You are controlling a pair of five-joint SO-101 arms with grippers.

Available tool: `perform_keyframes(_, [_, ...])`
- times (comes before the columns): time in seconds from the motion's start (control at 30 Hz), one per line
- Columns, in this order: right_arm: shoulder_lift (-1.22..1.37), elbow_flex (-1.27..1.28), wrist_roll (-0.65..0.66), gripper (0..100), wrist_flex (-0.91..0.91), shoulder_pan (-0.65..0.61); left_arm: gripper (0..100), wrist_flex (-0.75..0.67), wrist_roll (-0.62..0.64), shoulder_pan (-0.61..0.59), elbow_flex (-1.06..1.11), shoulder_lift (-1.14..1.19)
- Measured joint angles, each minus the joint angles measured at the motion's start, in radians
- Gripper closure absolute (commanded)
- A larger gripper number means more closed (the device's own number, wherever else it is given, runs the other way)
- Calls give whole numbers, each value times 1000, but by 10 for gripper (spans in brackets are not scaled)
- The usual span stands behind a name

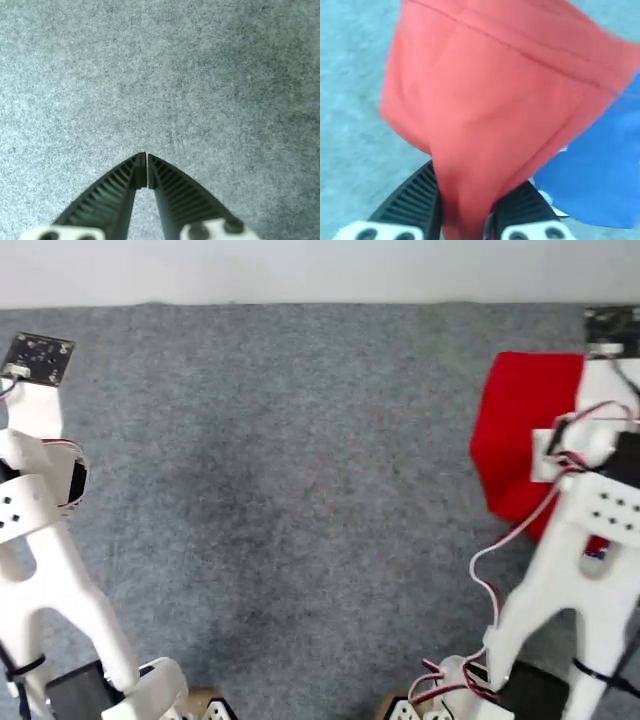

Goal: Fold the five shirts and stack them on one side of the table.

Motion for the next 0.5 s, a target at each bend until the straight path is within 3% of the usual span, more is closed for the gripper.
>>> perform_keyframes(0.23, [-3,0,89,991,-89,144,987,0,0,0,0,0])
perform_keyframes(0.5, [-3,124,160,991,-209,218,987,0,0,0,0,0])
